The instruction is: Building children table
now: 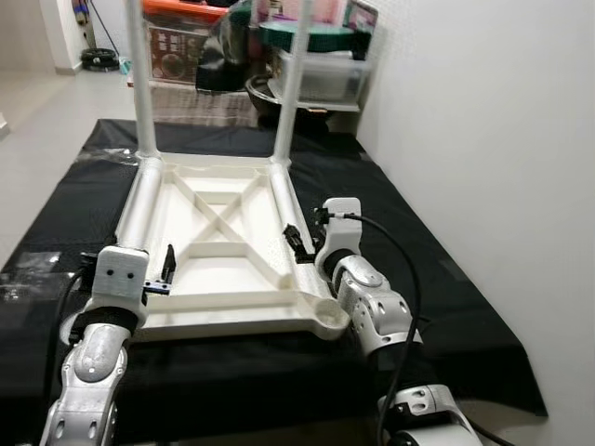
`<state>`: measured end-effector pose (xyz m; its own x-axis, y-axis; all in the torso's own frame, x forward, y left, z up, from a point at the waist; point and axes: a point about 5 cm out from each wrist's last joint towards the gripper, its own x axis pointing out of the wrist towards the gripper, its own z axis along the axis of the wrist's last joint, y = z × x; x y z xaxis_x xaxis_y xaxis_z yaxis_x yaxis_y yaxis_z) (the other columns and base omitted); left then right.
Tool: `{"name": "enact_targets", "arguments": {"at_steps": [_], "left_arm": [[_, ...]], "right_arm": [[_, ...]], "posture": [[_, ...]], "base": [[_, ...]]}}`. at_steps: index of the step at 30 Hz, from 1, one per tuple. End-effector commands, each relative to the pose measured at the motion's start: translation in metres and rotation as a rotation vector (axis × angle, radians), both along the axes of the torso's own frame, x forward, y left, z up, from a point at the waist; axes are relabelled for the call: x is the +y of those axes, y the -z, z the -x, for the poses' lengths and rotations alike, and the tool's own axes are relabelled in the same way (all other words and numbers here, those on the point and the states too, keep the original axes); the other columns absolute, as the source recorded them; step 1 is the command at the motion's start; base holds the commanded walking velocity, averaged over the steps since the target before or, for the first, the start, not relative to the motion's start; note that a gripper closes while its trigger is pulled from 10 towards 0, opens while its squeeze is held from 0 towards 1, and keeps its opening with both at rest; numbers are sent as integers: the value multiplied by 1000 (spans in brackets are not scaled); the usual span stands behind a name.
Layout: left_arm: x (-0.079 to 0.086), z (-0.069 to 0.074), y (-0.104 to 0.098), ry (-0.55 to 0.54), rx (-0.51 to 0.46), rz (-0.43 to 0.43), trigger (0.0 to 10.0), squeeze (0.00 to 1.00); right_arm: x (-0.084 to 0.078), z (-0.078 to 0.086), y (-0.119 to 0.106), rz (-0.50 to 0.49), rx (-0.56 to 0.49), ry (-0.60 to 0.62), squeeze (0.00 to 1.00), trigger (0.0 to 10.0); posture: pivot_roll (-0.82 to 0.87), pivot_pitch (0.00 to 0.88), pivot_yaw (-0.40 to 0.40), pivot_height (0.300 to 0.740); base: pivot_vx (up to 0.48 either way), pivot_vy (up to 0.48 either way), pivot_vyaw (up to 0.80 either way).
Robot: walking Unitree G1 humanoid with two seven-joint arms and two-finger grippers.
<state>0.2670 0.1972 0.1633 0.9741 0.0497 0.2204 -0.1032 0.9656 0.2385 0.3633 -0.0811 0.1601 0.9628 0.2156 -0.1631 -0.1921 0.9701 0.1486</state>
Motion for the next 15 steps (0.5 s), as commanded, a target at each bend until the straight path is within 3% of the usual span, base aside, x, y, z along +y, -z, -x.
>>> {"name": "enact_targets", "arguments": {"at_steps": [1,6,15], "left_arm": [[2,0,-4,-4,-26,8,10000,0],[4,0,-6,-12,-43,34,10000,0],[-1,-2,-6,-4,-46,48,10000,0]], "right_arm": [[7,0,-2,-9,-12,-7,0,10000],[6,0,-1,-1,-13,0,0,10000],[6,-1,-1,9,-23,-15,0,10000]], "posture": [[96,0,-102,740],[94,0,-101,740],[90,0,-102,740]], "base": [[0,0,0],[237,0,0],[388,0,0]]}}
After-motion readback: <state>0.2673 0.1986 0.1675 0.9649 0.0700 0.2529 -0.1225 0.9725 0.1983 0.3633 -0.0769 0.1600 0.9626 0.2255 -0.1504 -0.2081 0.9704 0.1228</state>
